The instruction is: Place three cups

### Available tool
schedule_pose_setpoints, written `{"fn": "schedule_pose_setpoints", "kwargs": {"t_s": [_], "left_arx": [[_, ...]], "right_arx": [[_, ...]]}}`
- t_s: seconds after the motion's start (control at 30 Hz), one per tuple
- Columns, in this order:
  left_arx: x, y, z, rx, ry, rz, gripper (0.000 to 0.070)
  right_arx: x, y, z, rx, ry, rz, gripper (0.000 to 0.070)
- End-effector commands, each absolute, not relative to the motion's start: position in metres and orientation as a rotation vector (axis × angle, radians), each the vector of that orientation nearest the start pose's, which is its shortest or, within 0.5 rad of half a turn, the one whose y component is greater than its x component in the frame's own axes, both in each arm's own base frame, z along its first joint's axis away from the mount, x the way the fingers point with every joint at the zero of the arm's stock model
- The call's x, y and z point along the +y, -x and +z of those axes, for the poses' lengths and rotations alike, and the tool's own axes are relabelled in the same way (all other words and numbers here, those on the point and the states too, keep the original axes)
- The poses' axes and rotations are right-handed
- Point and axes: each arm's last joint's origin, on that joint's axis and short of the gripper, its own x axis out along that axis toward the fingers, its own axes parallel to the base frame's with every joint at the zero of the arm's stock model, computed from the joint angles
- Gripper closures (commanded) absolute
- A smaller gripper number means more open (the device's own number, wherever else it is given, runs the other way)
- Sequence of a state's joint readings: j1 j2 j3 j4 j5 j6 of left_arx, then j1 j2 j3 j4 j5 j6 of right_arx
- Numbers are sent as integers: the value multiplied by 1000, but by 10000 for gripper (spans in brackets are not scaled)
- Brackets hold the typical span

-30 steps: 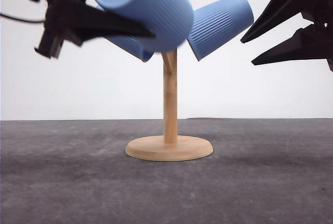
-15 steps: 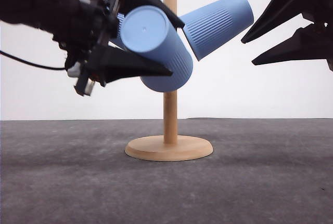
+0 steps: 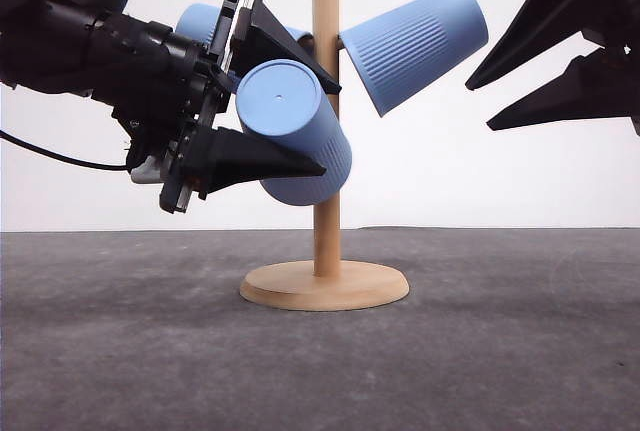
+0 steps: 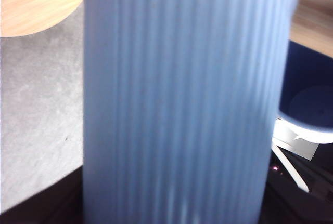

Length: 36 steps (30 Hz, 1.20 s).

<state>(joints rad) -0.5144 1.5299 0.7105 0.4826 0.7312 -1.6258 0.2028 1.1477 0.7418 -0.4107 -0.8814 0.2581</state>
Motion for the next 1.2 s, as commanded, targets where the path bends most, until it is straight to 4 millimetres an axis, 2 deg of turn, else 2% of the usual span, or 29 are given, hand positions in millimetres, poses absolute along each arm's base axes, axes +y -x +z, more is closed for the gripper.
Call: {"fn": "schedule_pose_setpoints", "kwargs": {"t_s": [0.0,0.33,1.17], "left_arx": [[-167,-258,203,1258,1419,-669,135],[-169,-257,210,1275,1415,-782,132],[-170,-249,207,1407,1269,-955,139]], "right_arx": [[67,-212,240,930,-488,926,482],[67,-211,240,942,-493,923,482],[67,-210,238,957,-494,908,482]]}}
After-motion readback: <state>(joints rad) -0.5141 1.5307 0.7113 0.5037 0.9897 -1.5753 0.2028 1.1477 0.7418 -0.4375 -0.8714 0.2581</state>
